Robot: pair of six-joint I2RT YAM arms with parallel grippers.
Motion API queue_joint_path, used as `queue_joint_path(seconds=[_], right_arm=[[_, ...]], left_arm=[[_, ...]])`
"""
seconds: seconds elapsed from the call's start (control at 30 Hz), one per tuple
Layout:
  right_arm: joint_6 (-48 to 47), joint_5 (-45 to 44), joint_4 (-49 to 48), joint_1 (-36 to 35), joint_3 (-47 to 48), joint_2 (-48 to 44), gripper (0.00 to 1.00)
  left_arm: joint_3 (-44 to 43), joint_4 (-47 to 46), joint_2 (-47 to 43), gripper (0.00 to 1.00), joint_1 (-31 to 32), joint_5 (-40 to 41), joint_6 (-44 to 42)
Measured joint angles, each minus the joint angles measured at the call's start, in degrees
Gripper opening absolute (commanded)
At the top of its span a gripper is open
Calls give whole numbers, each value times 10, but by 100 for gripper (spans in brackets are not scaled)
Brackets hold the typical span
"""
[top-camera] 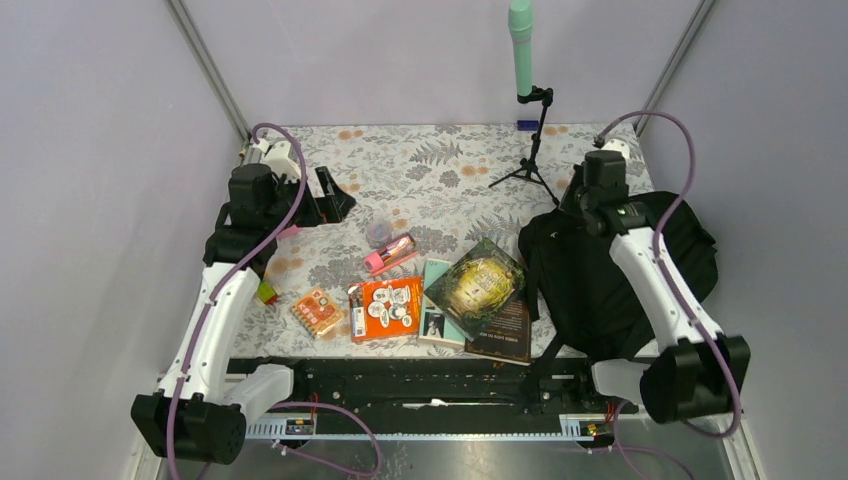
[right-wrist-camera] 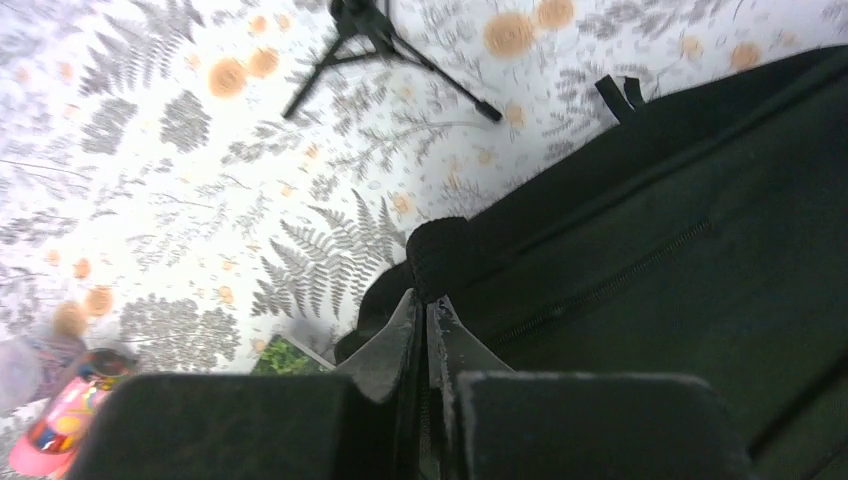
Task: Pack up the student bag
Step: Pick up the student bag at the center of the board.
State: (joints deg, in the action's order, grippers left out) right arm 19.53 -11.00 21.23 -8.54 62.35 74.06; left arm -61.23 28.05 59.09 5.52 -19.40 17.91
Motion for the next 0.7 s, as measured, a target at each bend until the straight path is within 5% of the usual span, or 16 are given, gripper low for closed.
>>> queue_joint_path(seconds=[0.2,0.5,0.7], right_arm=[[-21,52,7,2,5,-79,0],[-25,262,21,-2,26,-153,0],[-35,320,36,-67,71,-154,0]], left_arm=[[0,-2,0,99,0,-1,0],[12,-26,-10,99,0,-27,0],[18,-40,-15,99,0,-50,1]])
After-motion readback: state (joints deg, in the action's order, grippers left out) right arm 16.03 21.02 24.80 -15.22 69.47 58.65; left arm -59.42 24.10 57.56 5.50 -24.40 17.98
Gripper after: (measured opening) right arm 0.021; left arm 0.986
